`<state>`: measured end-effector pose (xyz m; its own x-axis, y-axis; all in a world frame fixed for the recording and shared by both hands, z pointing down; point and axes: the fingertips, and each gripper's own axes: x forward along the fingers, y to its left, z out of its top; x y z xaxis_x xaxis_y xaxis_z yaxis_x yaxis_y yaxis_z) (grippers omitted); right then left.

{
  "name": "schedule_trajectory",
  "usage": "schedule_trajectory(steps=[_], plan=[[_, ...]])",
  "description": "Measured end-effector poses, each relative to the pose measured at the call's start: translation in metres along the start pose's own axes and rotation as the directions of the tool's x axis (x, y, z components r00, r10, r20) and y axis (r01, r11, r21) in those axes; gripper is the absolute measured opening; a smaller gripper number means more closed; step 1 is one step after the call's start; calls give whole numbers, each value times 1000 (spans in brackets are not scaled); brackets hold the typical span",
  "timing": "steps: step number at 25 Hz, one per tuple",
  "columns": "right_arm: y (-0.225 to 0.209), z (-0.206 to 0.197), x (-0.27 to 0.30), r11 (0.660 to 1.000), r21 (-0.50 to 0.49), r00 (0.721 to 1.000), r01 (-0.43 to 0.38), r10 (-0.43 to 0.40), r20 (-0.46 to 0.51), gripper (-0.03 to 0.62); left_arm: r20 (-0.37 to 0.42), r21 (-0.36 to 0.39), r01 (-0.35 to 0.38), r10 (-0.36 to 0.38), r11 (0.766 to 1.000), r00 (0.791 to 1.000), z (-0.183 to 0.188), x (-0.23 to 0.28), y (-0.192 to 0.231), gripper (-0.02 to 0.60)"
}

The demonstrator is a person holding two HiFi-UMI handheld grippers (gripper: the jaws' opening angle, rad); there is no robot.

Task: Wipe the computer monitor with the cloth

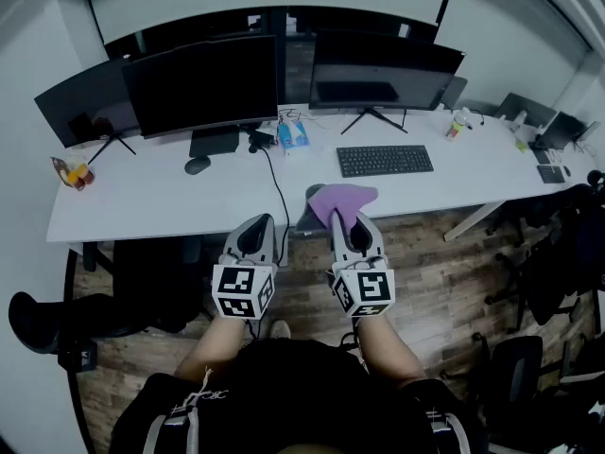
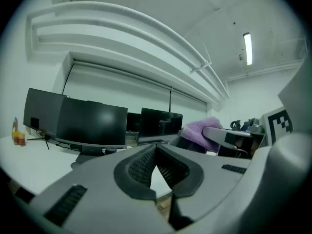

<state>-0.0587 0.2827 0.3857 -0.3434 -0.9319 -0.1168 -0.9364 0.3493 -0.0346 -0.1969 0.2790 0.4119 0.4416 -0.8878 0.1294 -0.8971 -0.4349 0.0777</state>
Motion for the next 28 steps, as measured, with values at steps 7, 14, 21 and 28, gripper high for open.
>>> schedule_trajectory(steps=[7,14,21,28], plan=[[4,1,20,1000,-9,1000,0,0,2,98,-1,3,7,-7,1000,1000,3,11,13,14],[16,0,53,1000,-24,1000,9,-9,-3,98,19,0,39,-39,999,999,14,31,40,14],[22,1,83,997,-48,999,53,-52,14,98,21,7,90,-90,996,996,14,48,65,14],[6,-2,111,996,-56,997,67,-66,28,98,25,23,111,-112,994,993,18,78,73,14]])
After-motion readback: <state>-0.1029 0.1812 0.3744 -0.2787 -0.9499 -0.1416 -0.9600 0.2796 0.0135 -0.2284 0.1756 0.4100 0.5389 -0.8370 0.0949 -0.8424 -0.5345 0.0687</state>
